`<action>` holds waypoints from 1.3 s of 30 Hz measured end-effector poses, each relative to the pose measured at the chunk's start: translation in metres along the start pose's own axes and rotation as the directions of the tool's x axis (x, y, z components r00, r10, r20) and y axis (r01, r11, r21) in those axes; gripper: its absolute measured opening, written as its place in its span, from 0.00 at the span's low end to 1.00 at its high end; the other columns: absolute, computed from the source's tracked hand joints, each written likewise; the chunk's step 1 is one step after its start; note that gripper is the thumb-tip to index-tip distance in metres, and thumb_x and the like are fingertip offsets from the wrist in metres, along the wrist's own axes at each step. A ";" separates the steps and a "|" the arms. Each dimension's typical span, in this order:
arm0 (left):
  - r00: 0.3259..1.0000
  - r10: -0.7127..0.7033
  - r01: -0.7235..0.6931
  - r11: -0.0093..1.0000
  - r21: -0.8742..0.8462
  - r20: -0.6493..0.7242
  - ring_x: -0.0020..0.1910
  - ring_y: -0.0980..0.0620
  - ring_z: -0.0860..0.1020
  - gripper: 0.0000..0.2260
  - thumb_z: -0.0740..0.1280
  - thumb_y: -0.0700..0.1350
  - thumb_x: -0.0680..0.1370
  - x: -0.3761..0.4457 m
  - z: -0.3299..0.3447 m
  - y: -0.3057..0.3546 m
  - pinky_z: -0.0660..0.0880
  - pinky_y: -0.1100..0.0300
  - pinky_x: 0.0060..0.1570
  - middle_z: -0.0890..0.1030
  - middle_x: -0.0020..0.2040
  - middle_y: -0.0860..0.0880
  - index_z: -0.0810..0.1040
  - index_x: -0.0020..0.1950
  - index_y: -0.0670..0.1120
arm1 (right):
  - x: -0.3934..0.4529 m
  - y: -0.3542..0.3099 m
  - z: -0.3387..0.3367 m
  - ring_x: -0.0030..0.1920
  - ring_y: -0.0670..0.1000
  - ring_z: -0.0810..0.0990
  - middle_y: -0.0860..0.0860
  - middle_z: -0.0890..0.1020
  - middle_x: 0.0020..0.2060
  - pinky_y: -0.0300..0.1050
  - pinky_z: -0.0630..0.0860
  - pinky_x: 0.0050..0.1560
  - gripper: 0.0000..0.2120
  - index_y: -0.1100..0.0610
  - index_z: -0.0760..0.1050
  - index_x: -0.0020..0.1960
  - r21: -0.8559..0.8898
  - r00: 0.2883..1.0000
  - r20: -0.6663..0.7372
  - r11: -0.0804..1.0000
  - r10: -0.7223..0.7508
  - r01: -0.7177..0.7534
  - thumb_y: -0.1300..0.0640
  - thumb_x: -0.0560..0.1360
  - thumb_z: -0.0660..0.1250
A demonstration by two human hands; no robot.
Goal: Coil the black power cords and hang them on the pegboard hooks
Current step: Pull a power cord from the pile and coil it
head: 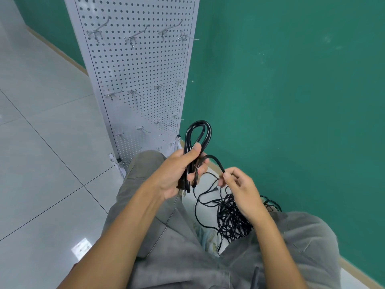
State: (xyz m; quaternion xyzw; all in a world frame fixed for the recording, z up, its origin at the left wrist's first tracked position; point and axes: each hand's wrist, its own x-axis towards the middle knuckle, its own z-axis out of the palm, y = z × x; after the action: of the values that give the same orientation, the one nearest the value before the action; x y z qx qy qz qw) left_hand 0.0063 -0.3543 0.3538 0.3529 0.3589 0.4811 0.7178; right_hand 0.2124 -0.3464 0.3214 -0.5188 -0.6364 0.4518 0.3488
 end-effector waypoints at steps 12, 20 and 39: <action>0.998 0.050 -0.025 0.910 0.414 -0.049 0.27 0.57 0.67 0.28 0.54 0.72 0.77 0.010 0.008 -0.019 0.66 0.66 0.31 0.67 0.29 0.55 0.70 0.37 0.48 | -0.001 -0.058 -0.021 0.29 0.41 0.72 0.50 0.83 0.31 0.31 0.69 0.35 0.07 0.60 0.82 0.42 0.083 0.966 -0.237 0.988 -0.107 0.130 0.61 0.78 0.72; 0.987 0.057 -0.139 0.784 0.604 0.153 0.30 0.53 0.62 0.18 0.68 0.65 0.75 0.008 0.013 -0.021 0.61 0.55 0.35 0.63 0.31 0.55 0.67 0.34 0.56 | 0.003 -0.092 -0.023 0.32 0.46 0.79 0.49 0.84 0.31 0.38 0.74 0.38 0.06 0.54 0.84 0.38 -0.098 0.941 -0.264 0.976 -0.212 0.193 0.57 0.75 0.76; 0.967 0.128 -0.235 0.785 0.573 0.220 0.32 0.49 0.68 0.22 0.60 0.56 0.85 0.005 0.015 -0.020 0.69 0.59 0.38 0.66 0.31 0.47 0.65 0.35 0.47 | 0.030 -0.046 -0.011 0.57 0.45 0.83 0.49 0.87 0.52 0.34 0.75 0.60 0.28 0.56 0.82 0.57 0.133 0.992 -0.111 0.988 -0.058 0.073 0.39 0.84 0.49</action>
State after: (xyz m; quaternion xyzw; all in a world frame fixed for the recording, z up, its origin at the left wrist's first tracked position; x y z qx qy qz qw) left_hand 0.0290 -0.3583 0.3431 0.6325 0.3934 0.3793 0.5489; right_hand 0.2003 -0.3171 0.3679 -0.4960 -0.6009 0.4544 0.4319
